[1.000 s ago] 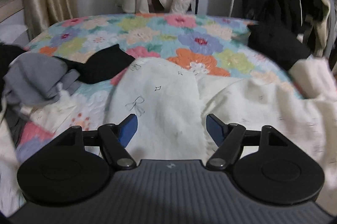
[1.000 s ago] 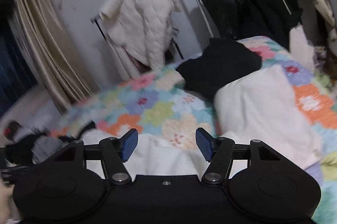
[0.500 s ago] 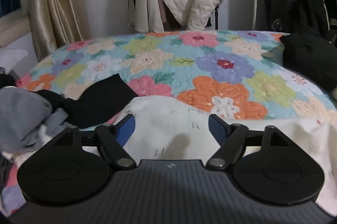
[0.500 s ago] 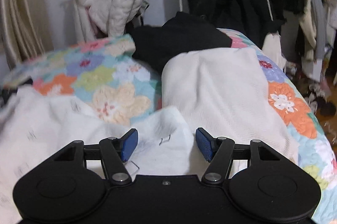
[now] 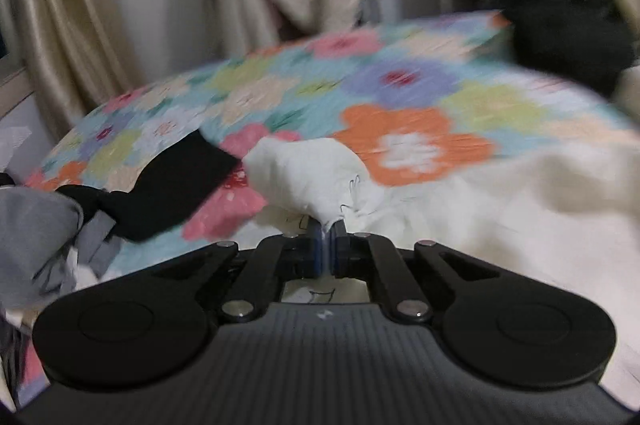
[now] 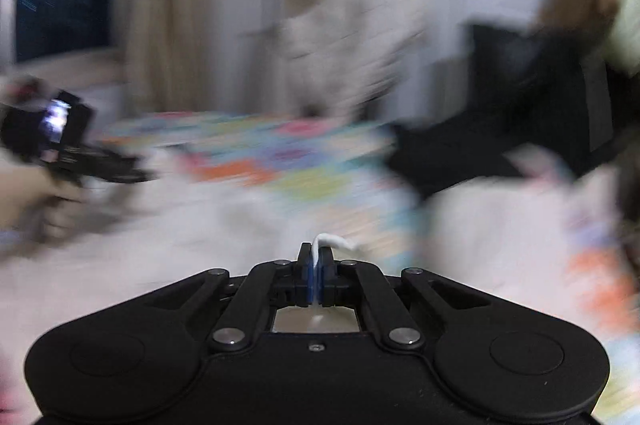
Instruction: Fold clothes
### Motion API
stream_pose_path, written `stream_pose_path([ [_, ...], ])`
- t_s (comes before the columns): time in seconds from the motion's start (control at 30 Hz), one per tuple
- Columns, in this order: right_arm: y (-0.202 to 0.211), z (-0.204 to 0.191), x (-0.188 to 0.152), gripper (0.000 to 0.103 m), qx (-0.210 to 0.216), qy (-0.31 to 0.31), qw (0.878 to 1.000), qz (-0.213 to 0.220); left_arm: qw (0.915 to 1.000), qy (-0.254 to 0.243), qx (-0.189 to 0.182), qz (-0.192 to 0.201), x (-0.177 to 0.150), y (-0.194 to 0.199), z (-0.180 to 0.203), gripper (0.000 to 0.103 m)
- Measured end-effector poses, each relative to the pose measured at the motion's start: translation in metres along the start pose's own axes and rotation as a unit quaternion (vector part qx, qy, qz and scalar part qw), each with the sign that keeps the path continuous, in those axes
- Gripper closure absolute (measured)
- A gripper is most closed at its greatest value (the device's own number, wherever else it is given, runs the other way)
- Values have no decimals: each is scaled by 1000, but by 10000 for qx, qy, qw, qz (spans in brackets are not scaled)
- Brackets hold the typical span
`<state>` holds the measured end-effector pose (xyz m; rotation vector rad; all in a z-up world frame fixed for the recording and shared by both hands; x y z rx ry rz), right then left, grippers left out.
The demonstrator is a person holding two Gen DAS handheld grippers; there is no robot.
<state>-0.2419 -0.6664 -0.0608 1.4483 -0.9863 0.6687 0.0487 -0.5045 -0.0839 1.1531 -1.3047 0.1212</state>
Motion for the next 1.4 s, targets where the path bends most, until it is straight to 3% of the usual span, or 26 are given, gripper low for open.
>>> stream_pose_path([
  [0.07, -12, -10, -7, 102, 606, -336, 9967, -432, 9991, -280, -106, -287, -26, 30, 5, 100],
  [0.2, -29, -10, -14, 101, 1374, -1134, 9785, -1042, 9927, -619, -219, -1011, -71, 57, 4, 99],
  [0.33, -26, 5, -12, 101, 1151, -1204, 9797, -1113, 9924, 75, -452, -1139, -55, 72, -7, 96],
  [0.4, -21, 16, -11, 101, 1009, -1318, 9802, -1076, 9906, 474, -606, -1130, -38, 81, -9, 85],
  [0.43, -18, 22, -11, 101, 956, -1409, 9798, -1052, 9899, 542, -621, -1157, -30, 82, -7, 71],
  [0.47, -17, 26, -12, 101, 913, -1453, 9799, -1014, 9892, 594, -625, -1189, -23, 83, -5, 63],
  [0.53, -16, 33, -13, 101, 824, -1499, 9809, -922, 9942, 228, -181, -1036, -10, 84, 7, 62],
  [0.6, -11, 40, -11, 101, 819, -1597, 9806, -794, 9962, -450, 329, -669, 1, 83, 19, 59],
  [0.67, -10, 42, -10, 101, 870, -1661, 9797, -710, 9904, -1122, 716, -360, 9, 76, 31, 26],
  [0.73, -12, 44, -12, 101, 857, -1682, 9795, -705, 9821, -1654, 872, -228, 11, 55, 40, 20],
  [0.8, -16, 45, -14, 101, 817, -1708, 9793, -720, 9761, -1952, 696, -660, 11, 22, 48, 20],
  [0.83, -18, 46, -15, 101, 784, -1700, 9795, -748, 9744, -1956, 487, -997, 7, 7, 51, 25],
  [0.87, -20, 48, -16, 101, 748, -1690, 9798, -764, 9743, -1878, 262, -1215, 3, 1, 53, 52],
  [0.9, -22, 50, -16, 101, 711, -1685, 9801, -773, 9736, -1790, 36, -1416, -2, -4, 56, 71],
  [0.93, -24, 52, -16, 101, 673, -1681, 9804, -782, 9719, -1700, -190, -1616, -6, -9, 59, 102],
  [1.03, -19, 63, -15, 101, 503, -1699, 9816, -705, 9735, -1702, -661, -1379, -12, 21, 76, 102],
  [1.1, -15, 70, -15, 101, 384, -1714, 9823, -645, 9700, -1878, -923, -1236, -22, 45, 91, 102],
  [1.23, -8, 84, -15, 101, 124, -1761, 9827, -557, 9616, -1767, -1486, -1485, -47, 82, 113, 102],
  [1.33, -4, 93, -18, 101, -32, -1824, 9819, -508, 9636, -1745, -1436, -1426, -52, 97, 117, 100],
  [1.4, -3, 95, -18, 101, 7, -1887, 9810, -439, 9721, -1496, -1233, -1317, -42, 98, 108, 97],
])
Point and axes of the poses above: each gripper's, at about its wrist camera, not at the fingertips, and y roughly against the way its jaws point, z to its right, x to its top, the point moved 3 cm from there along -y, roughly the way its jaws point, and after that the axes turned 1 degree about -y, right-handed, at the moved point
